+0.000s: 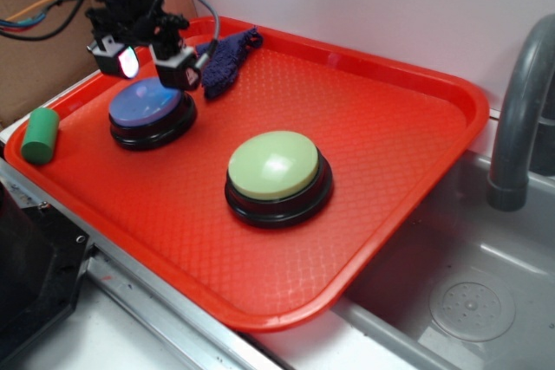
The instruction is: Push the purple button.
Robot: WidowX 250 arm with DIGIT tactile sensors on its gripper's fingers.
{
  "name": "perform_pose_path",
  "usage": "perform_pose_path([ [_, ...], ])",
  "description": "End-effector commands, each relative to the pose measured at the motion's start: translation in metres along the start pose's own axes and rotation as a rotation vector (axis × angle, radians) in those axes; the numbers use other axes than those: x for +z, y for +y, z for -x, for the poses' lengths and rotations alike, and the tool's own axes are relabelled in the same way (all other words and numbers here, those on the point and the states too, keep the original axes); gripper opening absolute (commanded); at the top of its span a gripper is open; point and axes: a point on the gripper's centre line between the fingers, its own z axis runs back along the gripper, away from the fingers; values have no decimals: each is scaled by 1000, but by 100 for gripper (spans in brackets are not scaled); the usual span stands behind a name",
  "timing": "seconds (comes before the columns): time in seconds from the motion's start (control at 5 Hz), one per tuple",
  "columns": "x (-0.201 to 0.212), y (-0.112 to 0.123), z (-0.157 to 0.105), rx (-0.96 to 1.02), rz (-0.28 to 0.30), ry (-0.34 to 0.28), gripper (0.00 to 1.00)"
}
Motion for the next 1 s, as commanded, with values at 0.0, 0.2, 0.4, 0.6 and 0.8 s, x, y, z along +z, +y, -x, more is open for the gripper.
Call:
perform_pose_path([
  [0.0,3,12,-5,-27,-39,12,100],
  [0.2,31,10,-2,-27,-71,4,100],
  [0.4,70,13,4,17,-104,-38,100],
  [0.6,90,22,8,53,-136,-70,100],
  [0.8,91,26,7,51,-110,-63,100],
])
